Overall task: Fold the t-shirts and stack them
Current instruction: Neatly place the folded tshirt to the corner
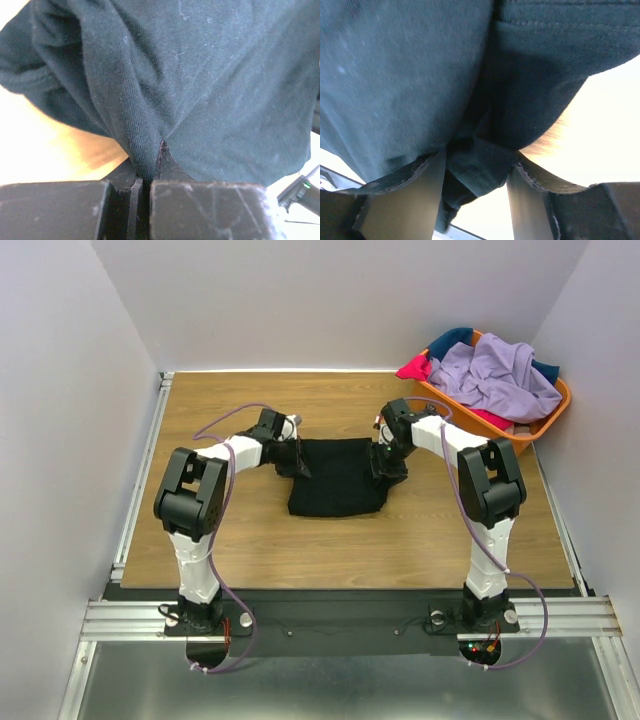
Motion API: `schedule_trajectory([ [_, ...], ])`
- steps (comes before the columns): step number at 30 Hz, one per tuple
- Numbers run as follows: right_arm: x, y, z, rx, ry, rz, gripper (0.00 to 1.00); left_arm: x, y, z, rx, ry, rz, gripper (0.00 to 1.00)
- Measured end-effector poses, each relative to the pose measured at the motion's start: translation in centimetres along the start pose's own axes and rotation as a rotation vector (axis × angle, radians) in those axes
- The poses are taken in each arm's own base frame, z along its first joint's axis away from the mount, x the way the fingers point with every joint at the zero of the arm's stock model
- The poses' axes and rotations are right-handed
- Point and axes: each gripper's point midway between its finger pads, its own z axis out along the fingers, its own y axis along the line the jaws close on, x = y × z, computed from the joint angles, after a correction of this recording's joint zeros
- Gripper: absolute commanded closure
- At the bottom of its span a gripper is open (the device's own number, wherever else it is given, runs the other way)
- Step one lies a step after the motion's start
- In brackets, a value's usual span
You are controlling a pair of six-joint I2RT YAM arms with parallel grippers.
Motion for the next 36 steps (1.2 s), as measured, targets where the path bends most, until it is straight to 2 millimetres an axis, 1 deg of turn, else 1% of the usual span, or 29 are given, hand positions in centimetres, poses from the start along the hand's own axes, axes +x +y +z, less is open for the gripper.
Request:
schedule_trajectory([
  [1, 0.0, 0.0, 0.0, 0.0, 0.0, -0.001, 0.4, -0.5, 0.3, 0.1, -0.021, 0.0, 0.013, 1.0],
  [4, 0.0, 0.2, 0.0, 0.001, -0.004, 0.0, 0.36, -2.0, 1.3, -0.4, -0.093, 0.002, 0.041, 1.0],
  [5, -0.1, 0.2, -0.1, 0.007, -0.007, 0.002, 0.32, -3.1, 1.9, -0.8, -0.136, -0.008, 0.058, 1.0],
  [6, 0.0, 0.2, -0.1, 0.01, -0.007, 0.0, 0.32, -3.7, 2.4, -1.1, -0.162, -0.017, 0.069, 1.0],
  [9, -0.2, -0.1, -0.2, 0.038, -0.02, 0.007, 0.29, -6.4, 4.7, -3.0, -0.277, -0.056, 0.106, 1.0],
  [10, -0.3, -0.2, -0.2, 0.046, -0.024, 0.007, 0.27, -7.6, 5.9, -4.0, -0.326, -0.074, 0.118, 1.0],
  [13, -0.4, -0.5, -0.3, 0.067, -0.033, 0.006, 0.27, -9.6, 8.5, -6.0, -0.422, -0.096, 0.122, 1.0],
  [15, -0.5, -0.7, -0.5, 0.081, -0.041, 0.006, 0.26, -11.5, 10.8, -7.5, -0.499, -0.121, 0.129, 1.0],
  [16, -0.6, -0.9, -0.6, 0.085, -0.044, 0.006, 0.26, -11.9, 11.5, -8.0, -0.522, -0.125, 0.132, 1.0],
  [19, -0.7, -1.1, -0.8, 0.094, -0.051, 0.004, 0.26, -13.3, 14.4, -9.9, -0.612, -0.125, 0.137, 1.0],
  [24, -0.8, -1.3, -0.9, 0.094, -0.054, 0.001, 0.26, -15.8, 18.1, -12.2, -0.71, -0.134, 0.146, 1.0],
  [25, -0.9, -1.4, -1.0, 0.093, -0.055, 0.001, 0.26, -16.1, 18.6, -12.4, -0.718, -0.135, 0.142, 1.0],
  [27, -0.8, -1.2, -1.0, 0.084, -0.052, -0.002, 0.26, -17.1, 19.6, -13.1, -0.744, -0.144, 0.144, 1.0],
  [28, -0.8, -1.1, -1.0, 0.078, -0.05, -0.002, 0.26, -17.8, 20.4, -13.6, -0.76, -0.151, 0.141, 1.0],
  [31, -0.7, -0.8, -1.0, 0.06, -0.045, -0.009, 0.26, -19.2, 21.9, -14.4, -0.787, -0.17, 0.135, 1.0],
  [36, -0.6, -0.5, -1.0, 0.04, -0.04, -0.011, 0.26, -19.8, 24.1, -16.1, -0.815, -0.189, 0.096, 1.0],
])
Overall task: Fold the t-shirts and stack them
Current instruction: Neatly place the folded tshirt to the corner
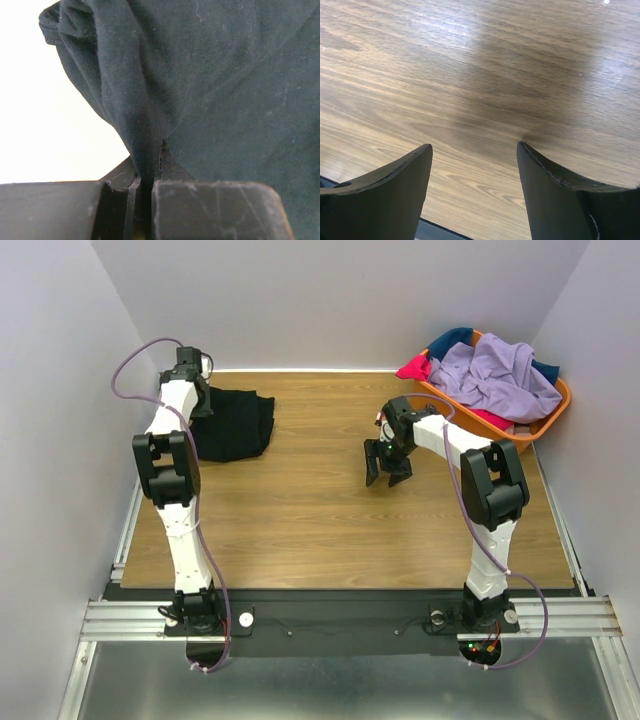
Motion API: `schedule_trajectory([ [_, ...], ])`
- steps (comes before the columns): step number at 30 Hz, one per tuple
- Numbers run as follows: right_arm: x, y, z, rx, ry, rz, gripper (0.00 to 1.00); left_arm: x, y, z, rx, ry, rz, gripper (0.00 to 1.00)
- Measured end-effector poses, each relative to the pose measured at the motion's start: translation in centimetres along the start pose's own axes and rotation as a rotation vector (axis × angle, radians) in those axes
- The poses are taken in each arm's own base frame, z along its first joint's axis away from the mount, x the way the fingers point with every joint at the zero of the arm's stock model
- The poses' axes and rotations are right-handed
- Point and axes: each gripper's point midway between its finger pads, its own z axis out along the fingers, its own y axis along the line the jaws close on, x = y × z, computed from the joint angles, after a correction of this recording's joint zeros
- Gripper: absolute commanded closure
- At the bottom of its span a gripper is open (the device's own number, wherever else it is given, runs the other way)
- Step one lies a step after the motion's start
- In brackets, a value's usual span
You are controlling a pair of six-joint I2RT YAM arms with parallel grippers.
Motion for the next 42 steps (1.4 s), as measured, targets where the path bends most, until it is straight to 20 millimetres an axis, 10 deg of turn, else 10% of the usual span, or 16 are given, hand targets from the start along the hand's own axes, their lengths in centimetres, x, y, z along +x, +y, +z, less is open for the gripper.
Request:
schedule_trajectory([
  [42, -1.7, 1.1, 0.7, -0.044, 0.014, 0.004, 0.26, -3.5, 5.3, 6.6, -0.027, -0.091, -0.243, 1.0],
])
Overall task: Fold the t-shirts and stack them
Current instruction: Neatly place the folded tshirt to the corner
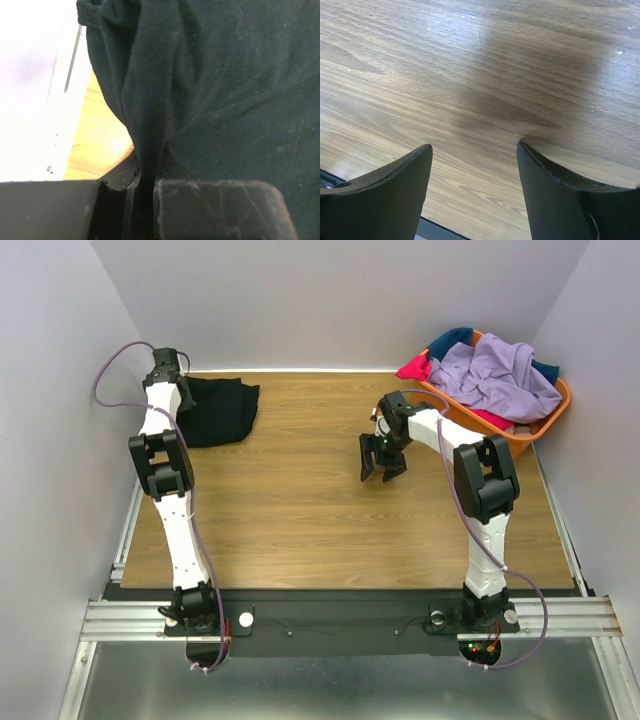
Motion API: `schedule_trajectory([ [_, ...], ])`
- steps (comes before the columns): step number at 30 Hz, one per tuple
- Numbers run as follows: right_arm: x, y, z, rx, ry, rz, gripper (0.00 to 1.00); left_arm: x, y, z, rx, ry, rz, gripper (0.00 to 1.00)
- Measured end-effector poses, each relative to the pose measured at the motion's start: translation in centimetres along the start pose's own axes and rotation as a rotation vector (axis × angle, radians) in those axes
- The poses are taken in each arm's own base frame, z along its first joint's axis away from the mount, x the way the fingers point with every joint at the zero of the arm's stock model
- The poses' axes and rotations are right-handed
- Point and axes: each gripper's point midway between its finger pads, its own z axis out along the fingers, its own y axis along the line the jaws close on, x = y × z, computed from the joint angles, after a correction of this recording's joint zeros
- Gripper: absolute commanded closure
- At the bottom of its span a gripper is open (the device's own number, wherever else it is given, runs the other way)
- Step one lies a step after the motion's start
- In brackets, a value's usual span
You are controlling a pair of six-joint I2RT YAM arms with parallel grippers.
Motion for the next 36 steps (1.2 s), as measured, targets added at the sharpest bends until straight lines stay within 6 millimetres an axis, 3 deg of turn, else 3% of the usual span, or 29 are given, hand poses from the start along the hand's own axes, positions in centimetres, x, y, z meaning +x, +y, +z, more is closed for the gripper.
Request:
schedule_trajectory([
  [17, -0.4, 0.0, -0.1, 0.011, 0.002, 0.003, 0.25, -1.6, -0.8, 0.2, 0.02, -0.059, -0.145, 0.99],
  [19, -0.4, 0.0, -0.1, 0.011, 0.003, 0.004, 0.25, -1.6, -0.8, 0.2, 0.019, -0.059, -0.157, 0.76],
  [20, -0.4, 0.0, -0.1, 0.011, 0.003, 0.004, 0.25, -1.6, -0.8, 0.2, 0.017, -0.059, -0.162, 0.33],
  [22, -0.4, 0.0, -0.1, 0.012, 0.004, 0.004, 0.23, -1.8, -0.8, 0.2, 0.015, -0.064, -0.175, 0.01],
  [26, -0.6, 0.1, -0.3, 0.014, 0.001, 0.004, 0.2, -2.4, -0.8, 0.2, 0.018, -0.101, -0.208, 0.01],
  [29, -1.2, 0.3, -0.7, 0.015, -0.017, 0.002, 0.14, -1.5, -0.6, -0.6, 0.01, -0.094, -0.212, 0.01],
  [32, -1.9, 0.5, -1.1, 0.016, -0.037, 0.0, 0.13, -1.4, -0.6, -2.2, 0.0, -0.106, -0.202, 0.01],
  [36, -2.7, 0.9, -1.6, 0.011, -0.06, -0.004, 0.12, -2.4, -0.3, -5.7, -0.048, -0.162, -0.162, 0.02],
])
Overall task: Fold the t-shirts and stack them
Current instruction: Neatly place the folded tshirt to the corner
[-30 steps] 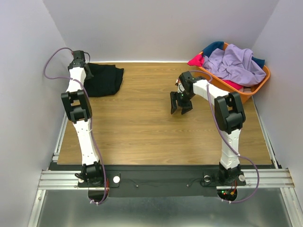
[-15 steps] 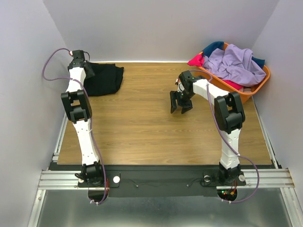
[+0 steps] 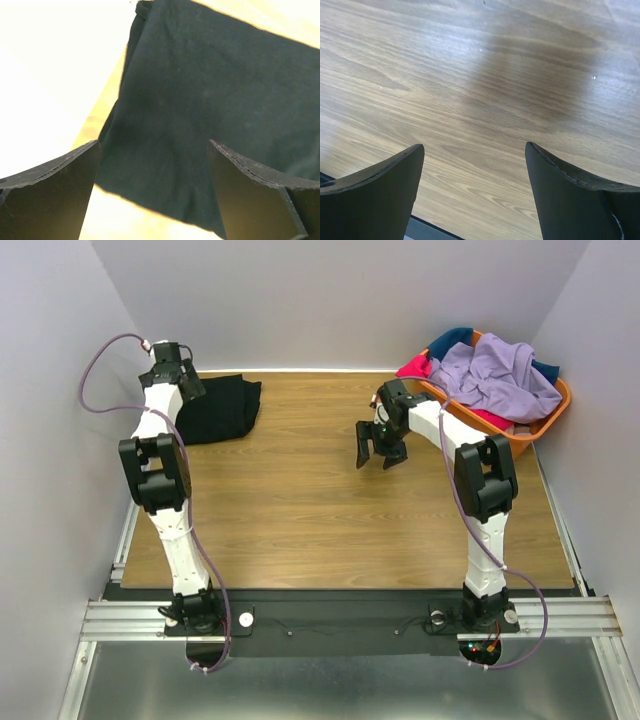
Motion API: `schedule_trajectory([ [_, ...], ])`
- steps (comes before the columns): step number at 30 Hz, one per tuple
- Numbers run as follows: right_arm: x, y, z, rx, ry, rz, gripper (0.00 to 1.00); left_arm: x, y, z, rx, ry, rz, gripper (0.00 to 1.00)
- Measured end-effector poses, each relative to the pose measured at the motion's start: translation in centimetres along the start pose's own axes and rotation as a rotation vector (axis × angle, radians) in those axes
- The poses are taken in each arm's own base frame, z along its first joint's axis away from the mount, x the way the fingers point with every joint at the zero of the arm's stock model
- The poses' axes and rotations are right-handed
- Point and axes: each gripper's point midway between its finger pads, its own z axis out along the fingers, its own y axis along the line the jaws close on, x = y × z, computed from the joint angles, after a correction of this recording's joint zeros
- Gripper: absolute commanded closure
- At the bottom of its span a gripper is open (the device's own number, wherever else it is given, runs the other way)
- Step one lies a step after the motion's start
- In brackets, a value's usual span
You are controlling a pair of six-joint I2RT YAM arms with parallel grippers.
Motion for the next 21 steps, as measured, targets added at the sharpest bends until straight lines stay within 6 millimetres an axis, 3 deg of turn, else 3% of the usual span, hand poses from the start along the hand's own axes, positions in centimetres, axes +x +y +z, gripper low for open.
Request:
schedule_trajectory([
  [6, -0.2, 0.0, -0.1, 0.0, -0.009, -0.01, 0.11, -1.7, -1.3, -7.0, -0.044, -0.11, 0.019, 0.01],
  [11, -0.2, -0.3, -0.1, 0.011, -0.034, -0.021, 0.11, -0.7, -4.9, -12.9, 0.019, -0.167, 0.047, 0.01],
  [13, 0.0, -0.5, -0.6, 0.02, -0.063, -0.026, 0.12, 0.5, -7.3, -15.0, 0.062, -0.181, 0.073, 0.01],
  [18, -0.3, -0.6, -2.8, 0.04, -0.166, -0.034, 0.12, 6.5, -14.1, -20.3, 0.251, -0.134, 0.124, 0.02],
  [21, -0.6, -0.4, -4.3, 0.041, -0.245, -0.035, 0.11, 9.1, -15.7, -22.8, 0.319, -0.11, 0.124, 0.01],
])
